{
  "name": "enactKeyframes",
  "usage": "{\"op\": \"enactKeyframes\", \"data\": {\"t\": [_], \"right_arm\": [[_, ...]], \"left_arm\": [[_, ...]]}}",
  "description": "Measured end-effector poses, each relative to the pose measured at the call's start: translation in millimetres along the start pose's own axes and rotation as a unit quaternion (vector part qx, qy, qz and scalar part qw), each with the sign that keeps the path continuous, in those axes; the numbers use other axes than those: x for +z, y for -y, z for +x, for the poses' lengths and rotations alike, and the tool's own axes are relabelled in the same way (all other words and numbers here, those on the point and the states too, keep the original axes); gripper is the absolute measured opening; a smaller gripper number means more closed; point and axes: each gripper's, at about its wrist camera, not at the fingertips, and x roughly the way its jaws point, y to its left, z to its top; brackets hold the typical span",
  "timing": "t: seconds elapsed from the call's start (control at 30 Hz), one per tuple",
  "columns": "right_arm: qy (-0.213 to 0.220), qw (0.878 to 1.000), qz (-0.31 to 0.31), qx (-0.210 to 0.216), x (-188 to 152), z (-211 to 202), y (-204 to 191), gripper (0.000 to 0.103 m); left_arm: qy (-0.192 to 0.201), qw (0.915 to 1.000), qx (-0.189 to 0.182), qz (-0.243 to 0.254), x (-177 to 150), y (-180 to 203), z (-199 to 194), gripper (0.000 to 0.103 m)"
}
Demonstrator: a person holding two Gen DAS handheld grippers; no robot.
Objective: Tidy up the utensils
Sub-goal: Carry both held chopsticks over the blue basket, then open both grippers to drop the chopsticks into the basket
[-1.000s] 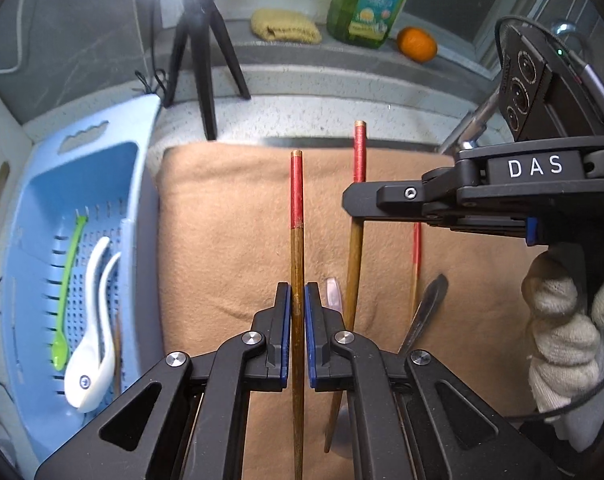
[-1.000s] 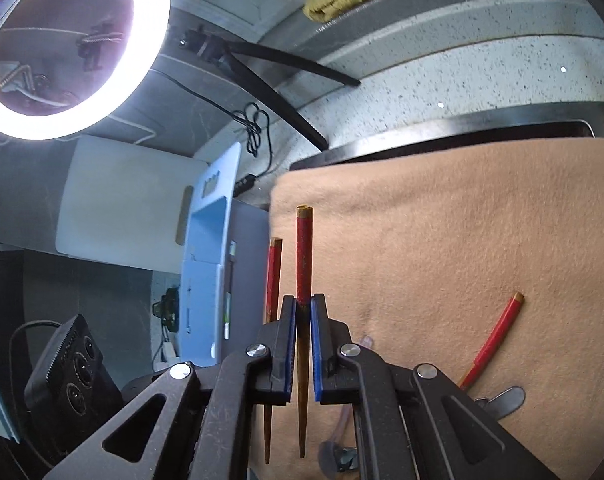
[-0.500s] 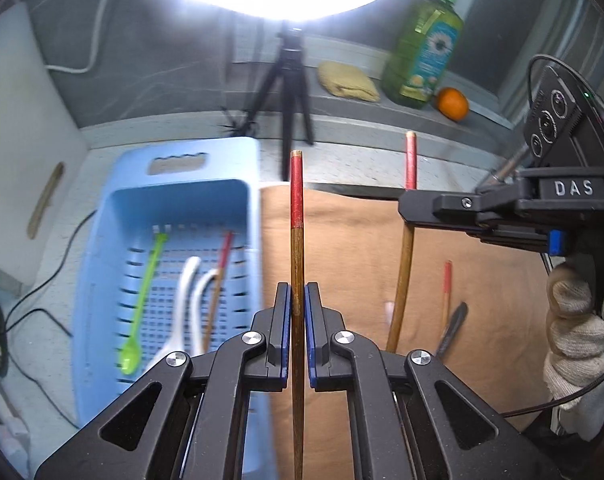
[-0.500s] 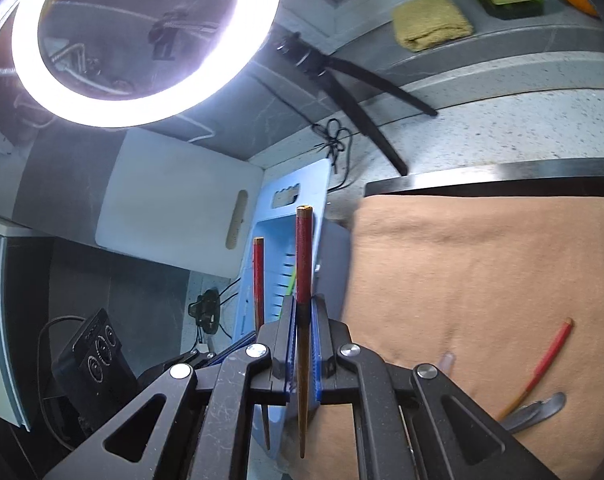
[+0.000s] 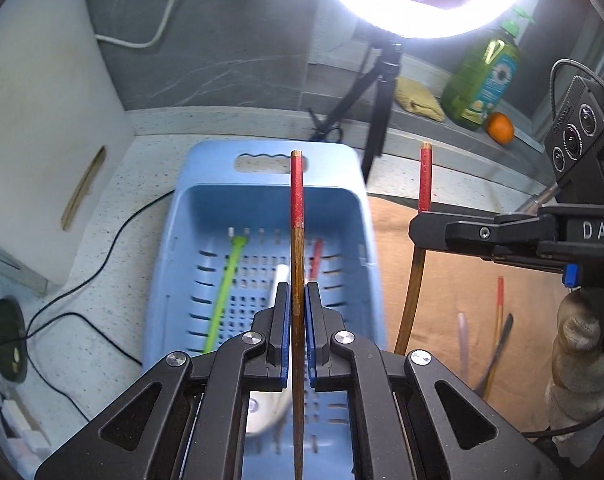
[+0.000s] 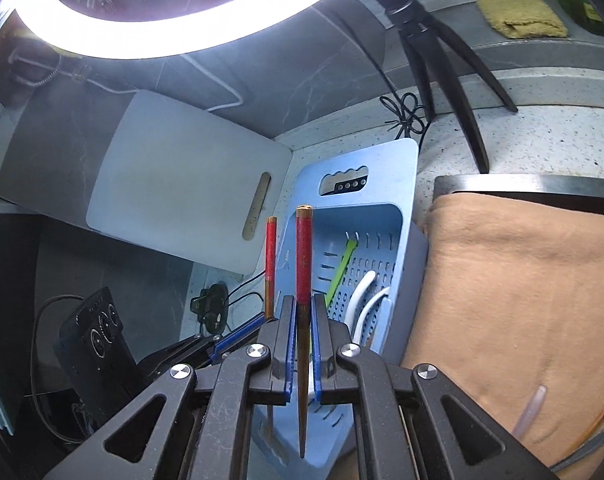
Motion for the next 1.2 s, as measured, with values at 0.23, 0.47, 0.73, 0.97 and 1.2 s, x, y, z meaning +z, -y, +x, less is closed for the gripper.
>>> {"op": "enactKeyframes", "data": {"t": [0.23,0.47,0.73,0.97,1.2], "right_arm": [[-0.007,0.999,-0.008,-0.037,-7.5,35.0,-2.5,0.006],[-0.015,0.998,-0.013,-0.061,-15.5,57.6,3.8,0.006],[-0.016,0.997,-0.018,-0.073,-17.0,67.7,4.9,0.006],[-0.02,0.996,-0.029,-0.083,-17.5,71.7,0.0,0.009],[-0.016,0.996,-0.04,-0.075,-19.2,57.0,-7.8,0.013]], "left_arm": [[-0.014,0.9999,0.0,0.001,4.7,-25.0,21.8,0.005],[-0.025,0.9997,-0.003,-0.005,9.6,-39.3,38.0,0.005],[-0.039,0.9992,0.001,-0.002,8.4,-44.5,48.5,0.005],[-0.049,0.9988,0.008,-0.001,7.1,-43.9,52.0,0.008],[-0.037,0.9992,0.013,-0.009,5.0,-40.5,34.6,0.011]]}}
